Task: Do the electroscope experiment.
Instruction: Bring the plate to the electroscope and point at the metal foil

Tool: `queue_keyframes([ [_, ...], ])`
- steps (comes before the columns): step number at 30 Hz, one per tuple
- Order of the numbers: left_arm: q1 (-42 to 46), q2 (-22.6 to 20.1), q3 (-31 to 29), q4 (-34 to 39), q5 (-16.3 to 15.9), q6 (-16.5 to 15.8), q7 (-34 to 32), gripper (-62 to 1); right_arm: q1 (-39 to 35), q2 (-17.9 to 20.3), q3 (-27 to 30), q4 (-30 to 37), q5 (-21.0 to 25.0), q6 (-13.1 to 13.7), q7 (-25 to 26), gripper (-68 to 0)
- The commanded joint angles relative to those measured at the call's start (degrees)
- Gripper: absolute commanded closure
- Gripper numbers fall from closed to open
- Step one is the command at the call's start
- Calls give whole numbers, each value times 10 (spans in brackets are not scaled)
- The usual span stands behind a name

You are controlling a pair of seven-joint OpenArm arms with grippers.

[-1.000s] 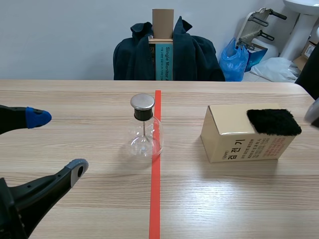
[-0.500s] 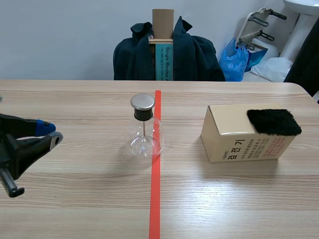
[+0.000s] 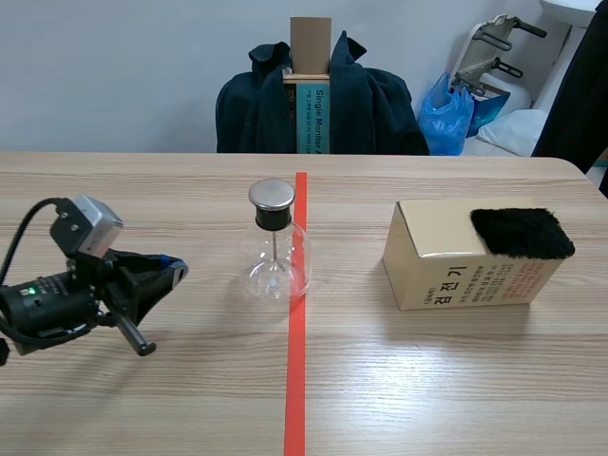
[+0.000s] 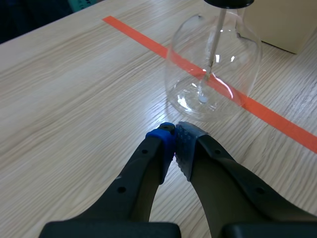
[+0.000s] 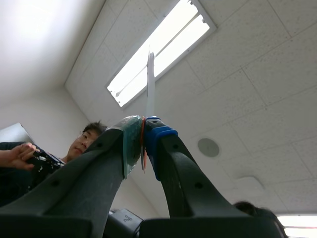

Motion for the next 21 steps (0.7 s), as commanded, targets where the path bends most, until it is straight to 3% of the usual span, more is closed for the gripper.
queue_keyframes([
  [1,-17,11,4,-3,3,0,-22,-27,7,7,3,6,9,1,5,-8],
  [4,-42,36,27,-48,5,11,-37,-27,16,6,-9,6,26,28,19,-8],
  [13,-67,68,46,-97,31,27,-65,-28,64,-7,-117,5,26,38,19,-8],
  [18,-67,74,46,-97,33,27,-65,-28,79,-44,-203,3,-13,42,19,-8],
  [21,-67,77,46,-97,33,27,-65,-28,85,-74,-255,-8,-41,61,21,-8],
])
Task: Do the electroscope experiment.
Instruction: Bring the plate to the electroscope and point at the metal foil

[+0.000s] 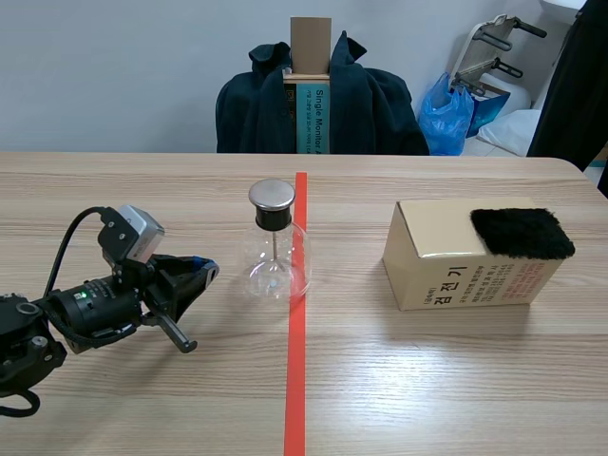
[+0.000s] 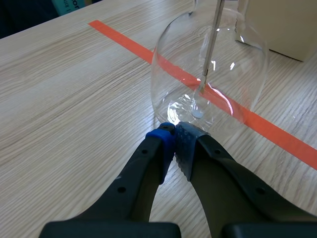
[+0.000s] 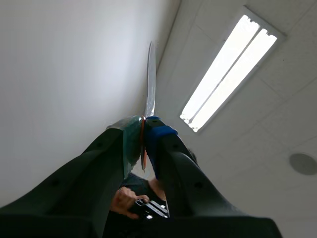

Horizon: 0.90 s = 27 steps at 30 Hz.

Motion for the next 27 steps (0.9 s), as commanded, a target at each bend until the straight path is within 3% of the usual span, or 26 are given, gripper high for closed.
queue_keyframes([
  [1,-3,5,-2,13,-4,1,-6,-28,10,-11,-12,-7,-13,9,0,-8],
  [5,-3,4,-2,13,-4,1,-6,-28,11,-41,-73,-36,-52,53,5,-8],
  [8,-3,4,-2,13,-4,1,-6,-28,11,-63,-111,-71,-84,71,7,-8],
  [17,-3,4,-2,14,-4,1,-6,-28,11,-127,-160,-206,-182,72,45,-8],
  [27,-3,5,-2,14,-4,1,-6,-28,11,-156,-160,-305,-222,71,91,-8],
])
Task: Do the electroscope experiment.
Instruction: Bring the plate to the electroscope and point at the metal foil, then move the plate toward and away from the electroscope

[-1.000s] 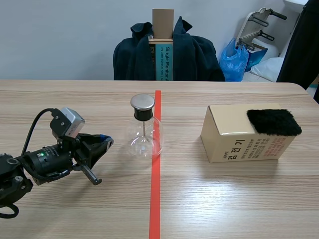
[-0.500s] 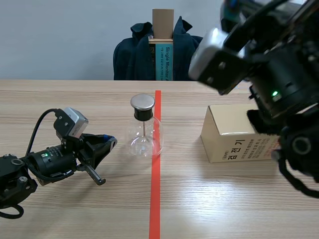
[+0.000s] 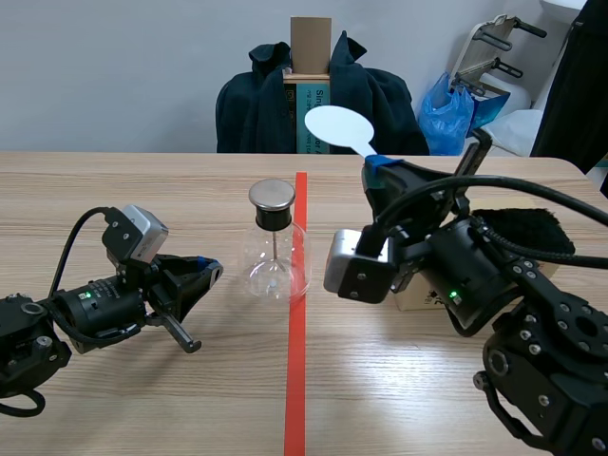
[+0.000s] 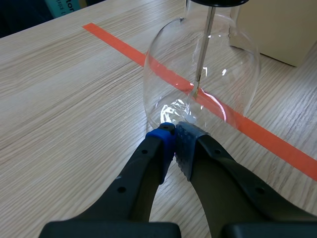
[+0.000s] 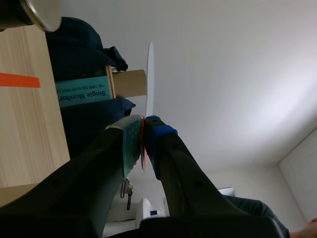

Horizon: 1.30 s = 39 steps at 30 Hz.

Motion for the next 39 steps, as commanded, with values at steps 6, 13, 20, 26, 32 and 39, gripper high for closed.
queue_keyframes([
  [6,-3,0,-2,13,-4,1,-6,-28,14,-10,6,-27,-7,-10,13,-8],
  [13,-3,0,-2,13,-4,1,-6,-28,27,-17,6,-65,-7,-10,28,-8],
  [20,-3,0,-2,13,-4,1,-6,-28,36,-19,6,-83,-7,-10,47,-8],
  [26,-3,0,-2,13,-4,1,-6,-28,36,-19,6,-83,-8,-10,78,-8],
  [32,-3,0,-2,13,-4,1,-6,-28,36,-19,6,-83,-9,-10,127,-8],
  [39,-3,0,-2,13,-4,1,-6,-28,36,-19,6,-83,-9,-10,170,-8],
])
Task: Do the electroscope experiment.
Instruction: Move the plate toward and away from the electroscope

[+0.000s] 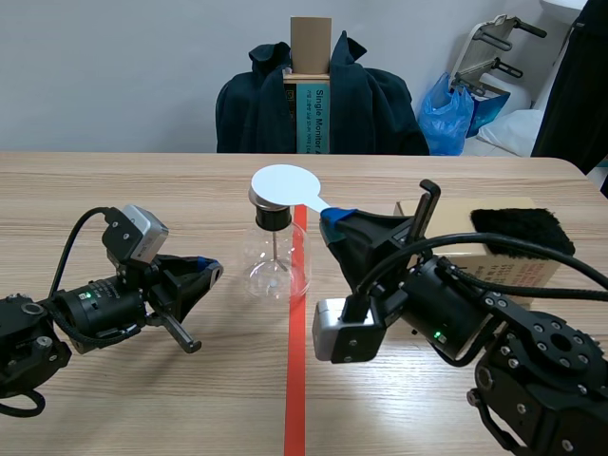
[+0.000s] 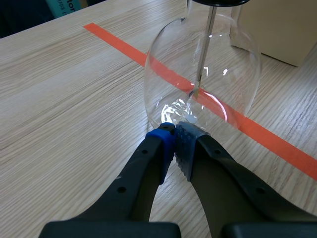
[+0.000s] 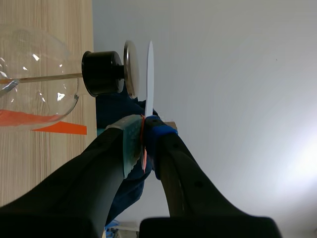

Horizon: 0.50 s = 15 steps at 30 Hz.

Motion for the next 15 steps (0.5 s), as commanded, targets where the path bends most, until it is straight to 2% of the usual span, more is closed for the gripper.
queue_keyframes([
  [1,-3,0,-2,13,-4,1,-6,-28,11,0,6,8,6,-6,7,-8],
  [15,-3,0,-2,13,-4,1,-6,-28,11,0,6,8,-3,-6,12,-8],
])
